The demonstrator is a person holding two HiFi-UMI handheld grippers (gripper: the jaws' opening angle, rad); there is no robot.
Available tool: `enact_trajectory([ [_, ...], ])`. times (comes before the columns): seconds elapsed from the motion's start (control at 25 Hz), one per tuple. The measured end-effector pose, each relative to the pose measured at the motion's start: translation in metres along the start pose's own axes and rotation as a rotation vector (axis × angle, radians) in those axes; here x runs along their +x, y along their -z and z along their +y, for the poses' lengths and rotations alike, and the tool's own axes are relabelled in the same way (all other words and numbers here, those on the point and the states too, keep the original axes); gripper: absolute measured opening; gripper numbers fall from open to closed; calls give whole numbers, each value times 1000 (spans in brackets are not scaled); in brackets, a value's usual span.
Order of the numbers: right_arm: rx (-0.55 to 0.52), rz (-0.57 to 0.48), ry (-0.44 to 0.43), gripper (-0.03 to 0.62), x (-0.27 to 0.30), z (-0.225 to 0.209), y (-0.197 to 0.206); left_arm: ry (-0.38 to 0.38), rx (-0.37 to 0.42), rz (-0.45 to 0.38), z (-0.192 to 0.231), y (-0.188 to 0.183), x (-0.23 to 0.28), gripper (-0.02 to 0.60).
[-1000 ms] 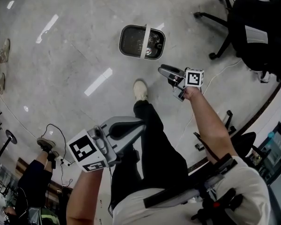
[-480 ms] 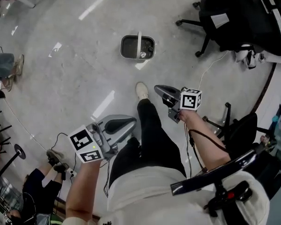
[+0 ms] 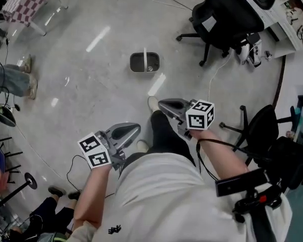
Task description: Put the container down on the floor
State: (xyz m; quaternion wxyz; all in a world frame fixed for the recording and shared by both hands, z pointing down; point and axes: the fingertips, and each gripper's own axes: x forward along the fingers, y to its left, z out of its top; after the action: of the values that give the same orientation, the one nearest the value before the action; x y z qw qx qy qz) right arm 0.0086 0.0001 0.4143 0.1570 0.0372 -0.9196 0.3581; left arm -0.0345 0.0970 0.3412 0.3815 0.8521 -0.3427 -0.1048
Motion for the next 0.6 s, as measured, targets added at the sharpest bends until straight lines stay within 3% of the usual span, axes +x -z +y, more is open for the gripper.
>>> enact_trajectory([
  [0.28,-112,-38,-38,17,-31,92,-11,-11,105,-21,-63,-10,-21,11],
  [0.6,-168,-47,-68,15,-60,125,-13,-58,157,-63,-88,-9,-21,9],
])
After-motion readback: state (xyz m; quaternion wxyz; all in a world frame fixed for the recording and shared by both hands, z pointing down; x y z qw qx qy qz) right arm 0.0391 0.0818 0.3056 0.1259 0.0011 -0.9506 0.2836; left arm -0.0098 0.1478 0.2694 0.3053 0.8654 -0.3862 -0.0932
